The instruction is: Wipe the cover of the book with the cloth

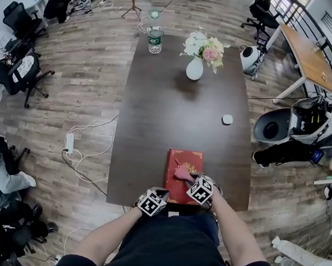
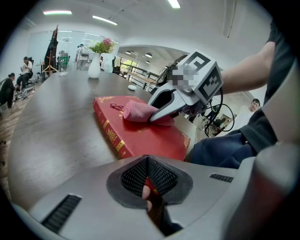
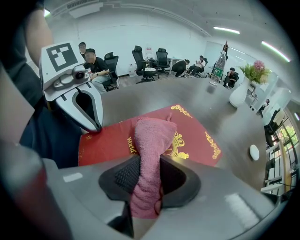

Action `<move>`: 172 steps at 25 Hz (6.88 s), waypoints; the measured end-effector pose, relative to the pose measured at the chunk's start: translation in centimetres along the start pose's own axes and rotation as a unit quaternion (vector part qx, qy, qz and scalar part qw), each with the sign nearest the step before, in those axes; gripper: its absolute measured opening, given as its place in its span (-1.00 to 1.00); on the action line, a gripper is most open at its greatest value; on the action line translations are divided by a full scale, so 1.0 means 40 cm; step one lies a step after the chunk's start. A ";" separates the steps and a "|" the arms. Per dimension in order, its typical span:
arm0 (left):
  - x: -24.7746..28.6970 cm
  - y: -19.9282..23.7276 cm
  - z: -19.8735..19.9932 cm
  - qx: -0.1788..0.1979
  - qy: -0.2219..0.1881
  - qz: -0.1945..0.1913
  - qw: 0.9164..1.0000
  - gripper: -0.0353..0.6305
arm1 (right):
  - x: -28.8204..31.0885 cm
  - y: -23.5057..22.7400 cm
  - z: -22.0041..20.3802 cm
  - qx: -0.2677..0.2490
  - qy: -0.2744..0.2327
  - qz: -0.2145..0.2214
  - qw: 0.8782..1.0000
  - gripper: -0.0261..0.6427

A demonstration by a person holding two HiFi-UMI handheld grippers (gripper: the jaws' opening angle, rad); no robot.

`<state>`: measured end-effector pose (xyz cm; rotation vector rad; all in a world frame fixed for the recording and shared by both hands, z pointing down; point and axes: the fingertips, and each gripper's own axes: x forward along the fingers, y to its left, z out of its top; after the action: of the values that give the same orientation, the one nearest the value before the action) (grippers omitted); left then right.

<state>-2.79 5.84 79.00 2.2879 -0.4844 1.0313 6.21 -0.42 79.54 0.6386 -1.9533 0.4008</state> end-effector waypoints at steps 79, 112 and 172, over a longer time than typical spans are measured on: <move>0.008 0.000 0.007 0.015 -0.015 -0.005 1.000 -0.91 | -0.090 -0.030 -0.010 0.046 -0.012 -0.050 0.998 -0.57; 0.003 -0.003 0.010 -0.058 -0.019 0.031 0.998 -0.91 | 0.075 0.170 0.181 -0.061 -0.035 0.067 0.995 -0.57; 0.004 0.039 0.018 -0.090 -0.002 0.163 0.982 -0.91 | 0.020 0.068 0.023 -0.097 -0.017 0.059 0.993 -0.57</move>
<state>-3.14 4.18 79.28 2.0919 -0.9393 1.0874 3.64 1.07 79.83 0.4081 -2.0390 0.2701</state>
